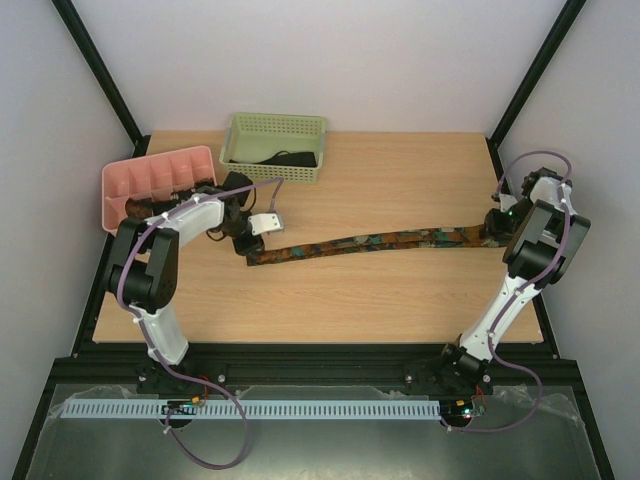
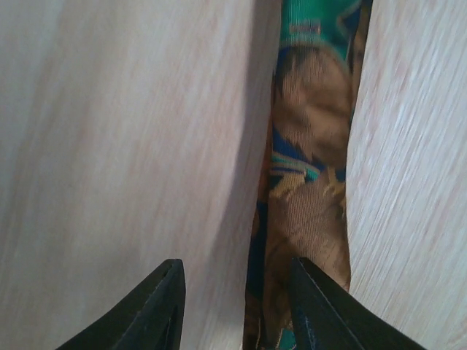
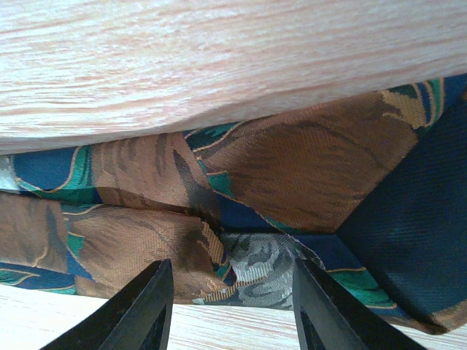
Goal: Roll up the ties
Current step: Move to tie at the center of the board.
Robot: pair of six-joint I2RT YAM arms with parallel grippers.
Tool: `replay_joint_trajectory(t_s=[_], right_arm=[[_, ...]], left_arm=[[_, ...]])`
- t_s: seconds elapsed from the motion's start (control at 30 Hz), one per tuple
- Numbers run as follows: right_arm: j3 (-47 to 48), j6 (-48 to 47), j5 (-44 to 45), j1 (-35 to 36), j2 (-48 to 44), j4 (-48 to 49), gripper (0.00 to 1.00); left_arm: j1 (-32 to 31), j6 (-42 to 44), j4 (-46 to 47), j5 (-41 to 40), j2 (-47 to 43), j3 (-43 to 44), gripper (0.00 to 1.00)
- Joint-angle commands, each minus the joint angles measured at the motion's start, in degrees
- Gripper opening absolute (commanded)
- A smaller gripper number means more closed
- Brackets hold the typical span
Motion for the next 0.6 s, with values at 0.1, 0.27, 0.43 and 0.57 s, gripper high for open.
replay_joint_trajectory(t_s=[0.1, 0.27, 0.43, 0.57], right_arm=[[-0.17, -0.40, 1.86, -0.27, 1.31, -1.90, 0.46], [1.80, -0.71, -1.38, -0.27, -0.26, -3.79, 0.49], [5.19, -1.68, -8.88, -0.17, -5.04, -5.98, 0.60], [9.09, -2.39, -16.27, 0.03, -9.39, -7.01, 0.70]], left_arm=[[0.16, 4.14, 2.61, -7.83, 2.61, -4.01, 0.40], [0.60, 3.92, 4.12, -7.57, 1.87, -3.80, 0.48], [1.28, 1.59, 3.07, 1.86, -3.66, -0.54, 0.75], [2.02, -1.72, 6.18, 6.20, -8.85, -0.27, 0.96]])
